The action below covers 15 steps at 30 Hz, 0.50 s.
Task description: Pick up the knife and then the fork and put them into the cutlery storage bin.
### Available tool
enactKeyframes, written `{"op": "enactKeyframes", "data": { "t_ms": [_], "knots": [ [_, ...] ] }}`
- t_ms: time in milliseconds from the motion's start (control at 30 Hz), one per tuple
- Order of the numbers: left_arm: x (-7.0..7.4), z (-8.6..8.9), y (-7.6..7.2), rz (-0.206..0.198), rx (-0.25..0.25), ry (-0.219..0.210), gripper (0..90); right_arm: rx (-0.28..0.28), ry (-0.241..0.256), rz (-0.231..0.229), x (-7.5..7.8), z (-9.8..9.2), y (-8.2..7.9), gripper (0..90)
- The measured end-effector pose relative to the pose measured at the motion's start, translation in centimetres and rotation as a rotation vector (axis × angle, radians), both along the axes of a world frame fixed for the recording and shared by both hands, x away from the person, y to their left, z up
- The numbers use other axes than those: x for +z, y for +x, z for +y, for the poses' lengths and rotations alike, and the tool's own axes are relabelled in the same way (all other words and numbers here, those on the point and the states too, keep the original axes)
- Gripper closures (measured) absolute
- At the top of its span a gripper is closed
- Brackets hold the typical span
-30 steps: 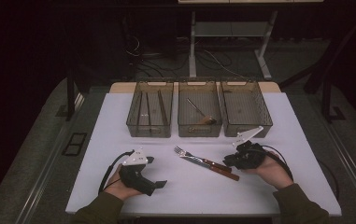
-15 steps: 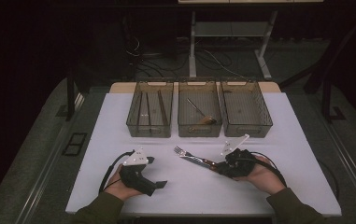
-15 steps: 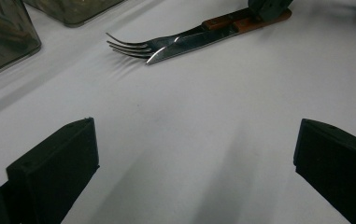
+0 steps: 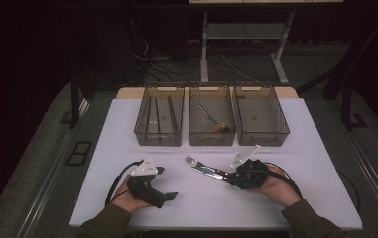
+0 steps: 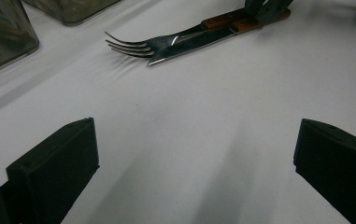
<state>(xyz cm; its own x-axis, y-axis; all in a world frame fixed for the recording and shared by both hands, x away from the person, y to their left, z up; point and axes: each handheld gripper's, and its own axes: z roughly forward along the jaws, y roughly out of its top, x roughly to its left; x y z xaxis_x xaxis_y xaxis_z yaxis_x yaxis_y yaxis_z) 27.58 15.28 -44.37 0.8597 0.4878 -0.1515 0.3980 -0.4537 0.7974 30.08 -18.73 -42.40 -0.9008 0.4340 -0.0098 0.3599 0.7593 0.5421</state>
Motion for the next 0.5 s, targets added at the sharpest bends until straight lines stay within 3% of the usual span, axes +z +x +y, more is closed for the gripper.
{"op": "enactKeyframes", "data": {
  "t_ms": [100,200,267,300,333,367,500],
  "knots": [
    [0.0,0.0,0.0,0.000,0.000,0.001,0.0,0.005,-0.027,-0.011,0.1,0.4,-0.2,76.0],
    [0.0,0.0,0.0,0.001,0.001,0.001,0.0,0.016,-0.106,-0.034,0.0,1.0,-0.2,75.2],
    [0.0,0.0,0.0,0.001,0.001,0.001,0.0,0.022,-0.127,-0.018,-0.2,1.5,-0.2,75.6],
    [0.0,0.0,0.0,0.002,0.001,0.001,0.0,0.038,-0.153,-0.031,-0.3,1.6,0.0,75.6],
    [0.0,0.0,0.0,0.002,0.001,-0.001,0.0,0.027,-0.149,-0.009,-0.2,1.8,0.0,75.6],
    [0.0,0.0,0.0,0.004,0.007,-0.008,0.0,0.040,-0.170,-0.016,-0.1,1.8,0.2,75.6],
    [-0.1,-0.1,0.0,0.004,0.006,-0.008,0.0,0.057,-0.232,0.061,0.3,2.7,1.1,74.8]
  ]
}}
